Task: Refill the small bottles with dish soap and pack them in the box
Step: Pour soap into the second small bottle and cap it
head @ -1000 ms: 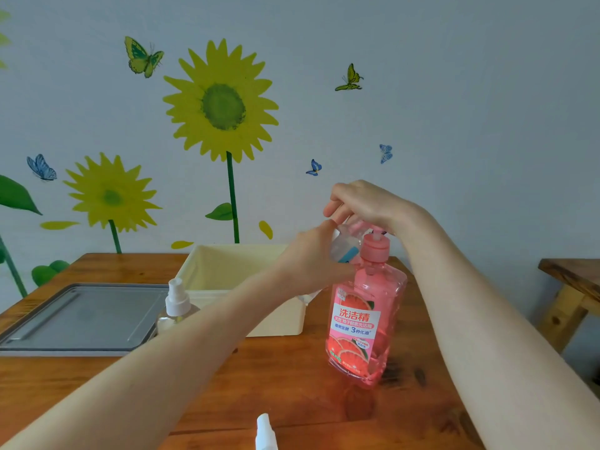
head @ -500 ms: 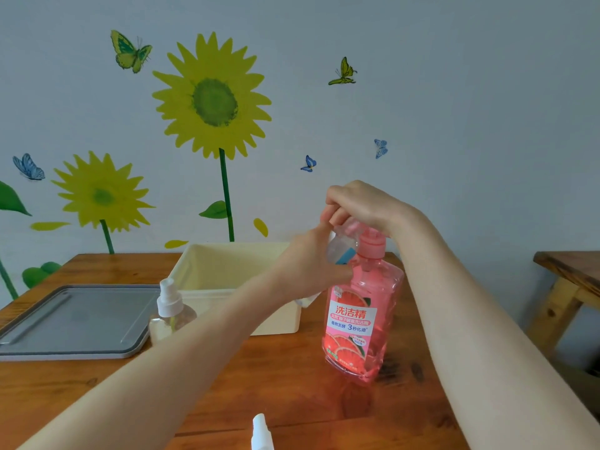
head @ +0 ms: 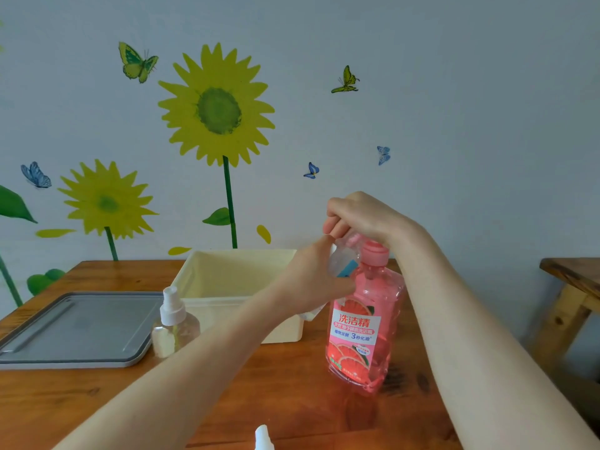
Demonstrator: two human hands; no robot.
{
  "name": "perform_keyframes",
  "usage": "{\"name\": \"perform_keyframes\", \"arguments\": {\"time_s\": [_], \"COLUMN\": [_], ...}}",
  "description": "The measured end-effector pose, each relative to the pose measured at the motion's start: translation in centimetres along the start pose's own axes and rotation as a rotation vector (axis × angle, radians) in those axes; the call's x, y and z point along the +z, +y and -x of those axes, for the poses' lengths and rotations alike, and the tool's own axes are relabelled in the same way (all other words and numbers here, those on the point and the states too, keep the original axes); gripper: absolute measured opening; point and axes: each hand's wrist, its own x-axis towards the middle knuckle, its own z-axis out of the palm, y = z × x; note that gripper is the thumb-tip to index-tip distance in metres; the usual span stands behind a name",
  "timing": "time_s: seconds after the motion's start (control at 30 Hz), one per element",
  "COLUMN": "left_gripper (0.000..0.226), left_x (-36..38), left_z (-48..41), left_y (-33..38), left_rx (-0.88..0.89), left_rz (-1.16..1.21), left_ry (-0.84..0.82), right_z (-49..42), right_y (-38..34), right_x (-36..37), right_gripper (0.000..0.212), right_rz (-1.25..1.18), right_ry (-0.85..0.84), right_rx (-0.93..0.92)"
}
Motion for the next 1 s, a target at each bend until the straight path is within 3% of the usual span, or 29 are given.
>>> {"name": "perform_keyframes", "arguments": {"time_s": [0.27,1.0], "left_gripper": [0.043,0.044], "left_x": [-1.5,-0.3], "left_z": [-0.4,0.2], "left_y": [1.1,0.7], "left_rx": [0.016,-0.015], "left_rz": [-0.073,-0.07], "left_ry": [-0.022,-0.016], "right_z": [0.4,0.3], "right_y": [-1.2,-0.2], "right_x": [-1.0,-0.2], "right_gripper": [0.028,0.031], "right_rz": [0.022,0.004], "right_ry": [-0.059,-0.028], "right_rx": [0.006,-0.012]}}
